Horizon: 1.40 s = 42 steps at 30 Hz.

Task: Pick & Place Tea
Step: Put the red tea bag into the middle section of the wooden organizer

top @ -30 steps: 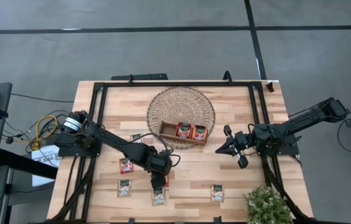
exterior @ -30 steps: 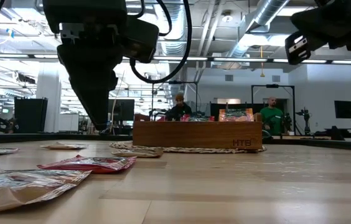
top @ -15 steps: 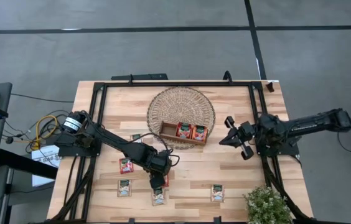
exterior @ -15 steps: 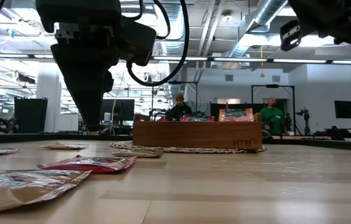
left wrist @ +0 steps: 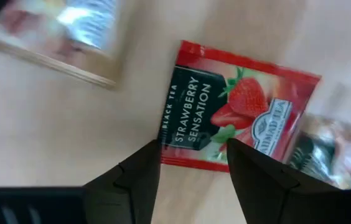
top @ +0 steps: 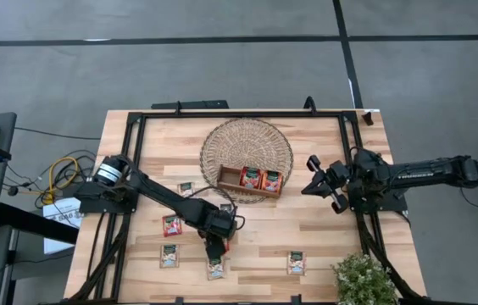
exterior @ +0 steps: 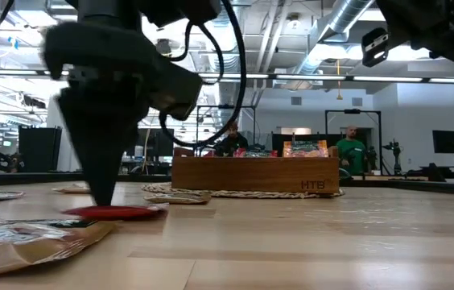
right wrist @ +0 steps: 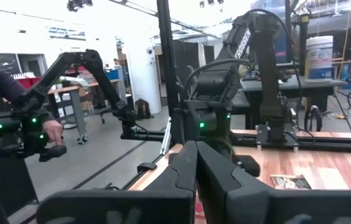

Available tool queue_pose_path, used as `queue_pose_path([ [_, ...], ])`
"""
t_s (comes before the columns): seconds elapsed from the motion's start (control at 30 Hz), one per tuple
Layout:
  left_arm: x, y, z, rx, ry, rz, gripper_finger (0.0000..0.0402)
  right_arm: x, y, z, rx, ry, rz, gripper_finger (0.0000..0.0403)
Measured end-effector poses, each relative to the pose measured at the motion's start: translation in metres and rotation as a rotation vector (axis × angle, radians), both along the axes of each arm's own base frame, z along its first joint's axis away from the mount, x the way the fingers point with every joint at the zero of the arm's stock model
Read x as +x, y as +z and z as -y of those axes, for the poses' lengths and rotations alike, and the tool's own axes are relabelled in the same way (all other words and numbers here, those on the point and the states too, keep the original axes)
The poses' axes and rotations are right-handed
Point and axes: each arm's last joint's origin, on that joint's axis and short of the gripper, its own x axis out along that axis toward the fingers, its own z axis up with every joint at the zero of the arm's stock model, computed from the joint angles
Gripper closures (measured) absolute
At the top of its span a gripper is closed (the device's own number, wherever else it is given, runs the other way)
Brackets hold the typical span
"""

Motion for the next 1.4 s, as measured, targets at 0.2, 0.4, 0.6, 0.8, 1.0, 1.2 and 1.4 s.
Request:
queue_pose_path([
  [0.2, 0.003, 0.006, -0.004, 0.023, 0.045, 0.055, 0.0223, 0.000, 0.000, 0.000, 0.001, -0.001, 0.000, 0.0403],
  [0.4, 0.003, 0.006, -0.003, 0.004, 0.033, 0.050, 0.0223, 0.000, 0.000, 0.000, 0.007, 0.014, -0.001, 0.0403],
  [0.6, 0.009, -0.005, 0.000, -0.032, 0.020, 0.046, 0.0223, 0.000, 0.000, 0.000, 0.013, 0.017, -0.004, 0.0403],
  [0.8, 0.010, -0.015, 0.010, -0.084, 0.009, 0.024, 0.0223, 0.000, 0.000, 0.000, 0.021, 0.019, -0.008, 0.0403],
  [1.0, 0.006, -0.015, 0.016, -0.107, -0.023, 0.001, 0.0223, 0.000, 0.000, 0.000, 0.021, 0.019, -0.008, 0.0403],
  [1.2, 0.013, 0.000, 0.017, -0.041, -0.029, -0.029, 0.0223, 0.000, 0.000, 0.000, 0.021, 0.019, -0.008, 0.0403],
  [1.4, 0.022, 0.018, 0.018, 0.006, -0.035, 0.010, 0.0223, 0.000, 0.000, 0.000, 0.021, 0.019, -0.008, 0.0403],
])
